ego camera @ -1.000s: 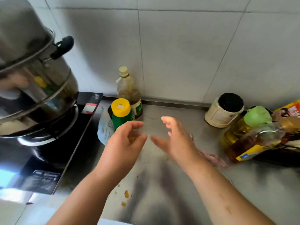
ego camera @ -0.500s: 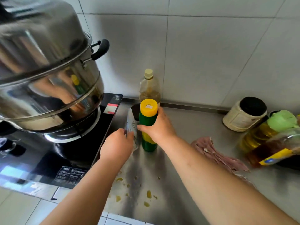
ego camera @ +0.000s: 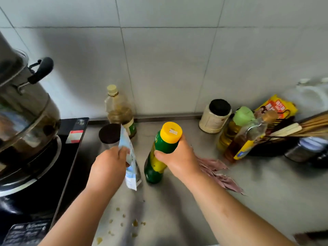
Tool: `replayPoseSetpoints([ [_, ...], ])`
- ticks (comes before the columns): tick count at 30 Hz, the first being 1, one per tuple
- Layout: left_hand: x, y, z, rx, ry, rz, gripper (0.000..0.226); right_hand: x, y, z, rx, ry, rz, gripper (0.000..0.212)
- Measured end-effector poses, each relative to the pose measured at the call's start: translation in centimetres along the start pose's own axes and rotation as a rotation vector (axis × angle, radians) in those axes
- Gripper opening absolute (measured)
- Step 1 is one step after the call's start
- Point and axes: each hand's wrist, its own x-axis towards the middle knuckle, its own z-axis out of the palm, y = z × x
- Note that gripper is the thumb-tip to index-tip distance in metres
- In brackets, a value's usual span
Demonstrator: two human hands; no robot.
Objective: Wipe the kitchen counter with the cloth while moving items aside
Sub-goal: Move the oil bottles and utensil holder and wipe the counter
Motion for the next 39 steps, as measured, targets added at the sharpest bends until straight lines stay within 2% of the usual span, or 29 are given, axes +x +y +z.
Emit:
replayPoseSetpoints([
  [5,-1.1,6.9,2.5,-0.031,-0.096,0.188,0.022,-1.5,1.0,-8.4,0.032,0.130,-0.027,0.075],
  [8,-1.9,10.7,4.2,-0.009,-0.068,0.262,0.034,-2.4,1.7,-13.7,0.012,0.230,-0.036,0.071],
  [14,-4.6,18.2,9.6,-0.017,-0.144,0.410,0.039,-5.1,5.5,-25.2,-0.048,0.383,0.046,0.074],
  [23,-10.0,26.6,17.4,0.043,-0.291,0.543,0.031,-8.3,13.0,-37.5,-0.088,0.534,0.182,0.069],
  [27,-11.8,29.3,20.5,0.068,-0.293,0.577,0.031,-9.1,16.2,-41.6,-0.076,0.563,0.223,0.077],
  [31,-12.8,31.4,23.3,0.046,-0.311,0.588,0.031,-9.1,18.9,-44.8,-0.086,0.570,0.239,0.075],
  [39,-13.4,35.6,30.5,0.136,-0.307,0.573,0.032,-5.7,21.8,-49.3,-0.165,0.488,0.228,0.075],
])
